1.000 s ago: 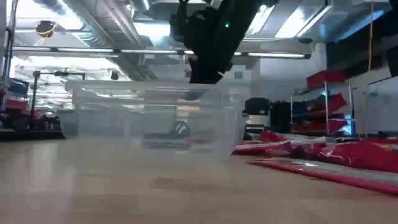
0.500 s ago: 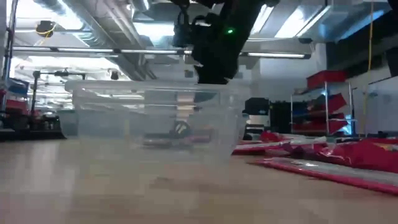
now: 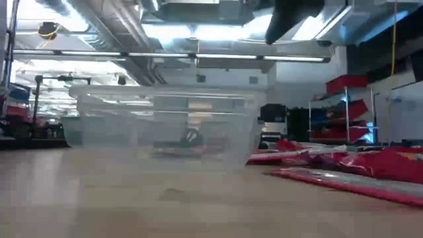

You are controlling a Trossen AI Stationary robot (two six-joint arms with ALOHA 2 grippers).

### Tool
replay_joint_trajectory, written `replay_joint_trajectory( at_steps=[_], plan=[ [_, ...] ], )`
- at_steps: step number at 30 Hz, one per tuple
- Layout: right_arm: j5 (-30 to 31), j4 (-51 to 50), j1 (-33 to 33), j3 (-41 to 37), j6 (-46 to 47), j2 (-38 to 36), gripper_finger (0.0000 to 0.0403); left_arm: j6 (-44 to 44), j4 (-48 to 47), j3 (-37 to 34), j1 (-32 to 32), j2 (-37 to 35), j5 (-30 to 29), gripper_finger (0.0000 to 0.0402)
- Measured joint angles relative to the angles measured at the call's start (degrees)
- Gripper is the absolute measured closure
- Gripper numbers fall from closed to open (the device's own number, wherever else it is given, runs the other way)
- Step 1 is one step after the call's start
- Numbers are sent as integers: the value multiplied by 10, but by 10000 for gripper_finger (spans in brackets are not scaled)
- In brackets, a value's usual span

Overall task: Sort candy
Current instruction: Put the green candy stick into the rectangular transparent bin

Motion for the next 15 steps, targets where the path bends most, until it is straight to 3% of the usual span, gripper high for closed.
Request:
replay_joint_trajectory(
  at_steps=[4,10,15],
  plan=[
    [-100,88,-74,-86,-32,-41,285,-1,0,0,0,0,0,259],
    [-275,302,-186,-213,-73,-34,285,3,-2,0,0,0,0,259],
    [-301,423,-248,-266,-77,13,285,11,-1,0,1,0,0,259]
  ],
)
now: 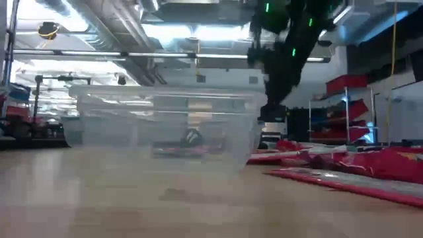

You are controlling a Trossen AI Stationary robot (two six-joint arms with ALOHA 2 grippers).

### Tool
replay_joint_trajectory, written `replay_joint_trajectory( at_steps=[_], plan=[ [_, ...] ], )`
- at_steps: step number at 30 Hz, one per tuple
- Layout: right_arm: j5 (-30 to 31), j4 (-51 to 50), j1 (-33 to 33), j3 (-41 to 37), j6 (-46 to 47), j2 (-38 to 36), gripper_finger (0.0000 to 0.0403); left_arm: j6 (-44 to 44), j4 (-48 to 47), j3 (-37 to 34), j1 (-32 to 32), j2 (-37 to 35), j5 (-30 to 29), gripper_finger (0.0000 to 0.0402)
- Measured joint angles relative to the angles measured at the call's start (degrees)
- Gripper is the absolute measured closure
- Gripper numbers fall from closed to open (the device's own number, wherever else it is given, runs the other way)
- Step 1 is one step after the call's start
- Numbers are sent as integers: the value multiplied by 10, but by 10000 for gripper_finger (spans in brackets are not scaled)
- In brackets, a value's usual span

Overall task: Sort candy
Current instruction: Put the green candy stick into the rectangular transparent bin

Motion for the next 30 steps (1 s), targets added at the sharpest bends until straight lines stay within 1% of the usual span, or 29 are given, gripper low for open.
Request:
replay_joint_trajectory(
  at_steps=[5,13,16,21,24,26,28,30],
  plan=[
    [0,38,-42,-2,0,48,285,0,1,0,3,0,0,259],
    [1,34,-81,-2,-1,80,285,-2,1,0,7,0,3,259],
    [-25,36,-91,-2,-5,85,285,-2,1,0,7,0,4,259],
    [-48,26,-89,-1,-5,91,285,-11,1,0,7,1,4,259],
    [-105,22,-90,-1,-5,91,285,-11,1,0,7,1,7,259],
    [-129,22,-87,-1,-5,91,285,-11,1,-1,7,1,12,259],
    [-130,21,-84,-1,-6,91,286,-11,0,-1,7,1,13,259],
    [-129,19,-80,-1,-8,91,295,-11,1,-1,7,1,13,259]
  ],
)
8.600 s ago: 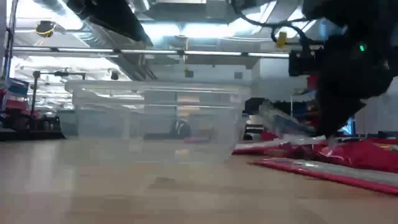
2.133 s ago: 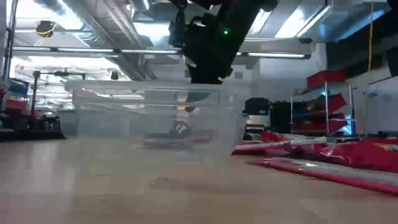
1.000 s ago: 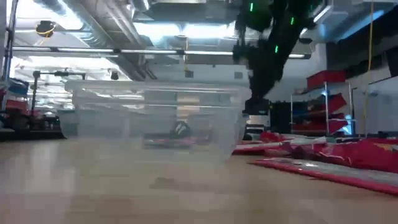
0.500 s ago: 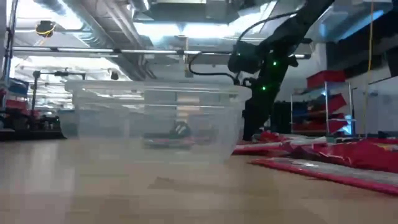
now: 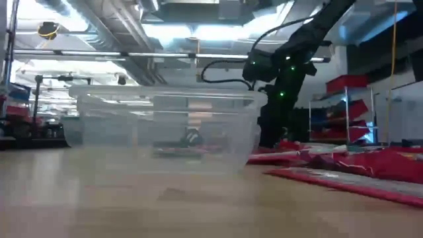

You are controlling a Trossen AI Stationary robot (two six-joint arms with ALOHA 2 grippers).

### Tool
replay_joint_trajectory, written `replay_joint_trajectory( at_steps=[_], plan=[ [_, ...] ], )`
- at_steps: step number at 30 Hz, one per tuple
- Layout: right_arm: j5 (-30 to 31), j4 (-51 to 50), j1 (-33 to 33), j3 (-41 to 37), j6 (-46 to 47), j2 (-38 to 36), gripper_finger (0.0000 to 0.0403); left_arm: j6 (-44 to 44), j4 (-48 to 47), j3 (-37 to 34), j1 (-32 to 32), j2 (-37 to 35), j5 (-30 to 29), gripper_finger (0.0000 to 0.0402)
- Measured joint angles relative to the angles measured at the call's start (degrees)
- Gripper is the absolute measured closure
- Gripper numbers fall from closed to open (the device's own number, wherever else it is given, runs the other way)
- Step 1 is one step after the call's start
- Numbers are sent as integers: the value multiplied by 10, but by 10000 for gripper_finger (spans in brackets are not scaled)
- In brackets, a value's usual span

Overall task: Sort candy
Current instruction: Put the green candy stick into the rectangular transparent bin

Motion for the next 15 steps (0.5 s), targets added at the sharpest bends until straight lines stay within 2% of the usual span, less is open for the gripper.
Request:
replay_joint_trajectory(
  at_steps=[6,15],
  plan=[
    [3,-6,6,0,-14,0,385,-3,0,0,0,0,2,259],
    [77,-26,28,-3,-20,-32,398,-3,0,0,0,0,2,259]
  ],
)
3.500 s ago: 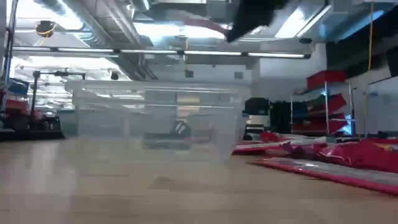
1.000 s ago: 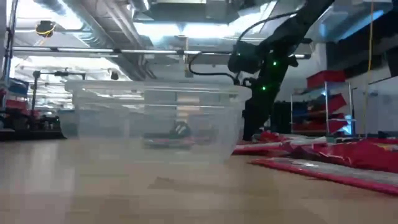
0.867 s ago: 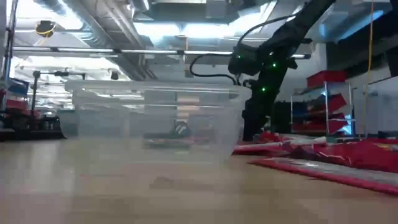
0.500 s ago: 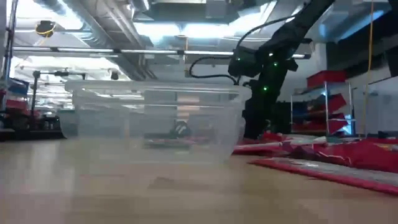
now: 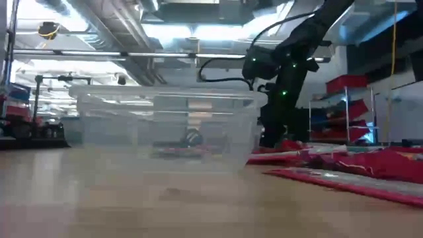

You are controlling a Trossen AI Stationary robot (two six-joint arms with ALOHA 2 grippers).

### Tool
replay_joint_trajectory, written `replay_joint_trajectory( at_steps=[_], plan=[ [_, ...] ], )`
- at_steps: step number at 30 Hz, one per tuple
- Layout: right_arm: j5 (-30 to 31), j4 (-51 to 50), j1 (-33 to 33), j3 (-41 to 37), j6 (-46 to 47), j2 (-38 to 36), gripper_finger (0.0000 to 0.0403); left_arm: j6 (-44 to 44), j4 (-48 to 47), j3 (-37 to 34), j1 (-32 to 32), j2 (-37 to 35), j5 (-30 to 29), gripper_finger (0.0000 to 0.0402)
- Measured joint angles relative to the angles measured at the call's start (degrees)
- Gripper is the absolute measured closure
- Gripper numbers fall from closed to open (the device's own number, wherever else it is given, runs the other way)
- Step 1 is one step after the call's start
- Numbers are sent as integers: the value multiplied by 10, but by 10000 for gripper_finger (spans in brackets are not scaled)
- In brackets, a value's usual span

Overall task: Sort candy
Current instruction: Put the green candy stick into the rectangular transparent bin

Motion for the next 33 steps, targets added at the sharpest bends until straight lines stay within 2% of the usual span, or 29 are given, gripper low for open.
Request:
replay_joint_trajectory(
  at_steps=[7,13,19,24,30,33],
  plan=[
    [56,-2,59,5,22,-110,400,-1,-1,0,0,0,0,259],
    [40,6,142,74,29,-134,400,0,1,0,0,0,-7,259],
    [-18,116,215,123,31,-89,401,1,1,0,4,0,-7,259],
    [-22,217,237,127,31,-18,401,0,1,0,4,0,-7,259],
    [-17,211,223,127,27,54,399,0,1,0,5,0,-7,259],
    [0,202,219,129,3,71,382,0,0,0,8,0,-7,259]
  ],
)
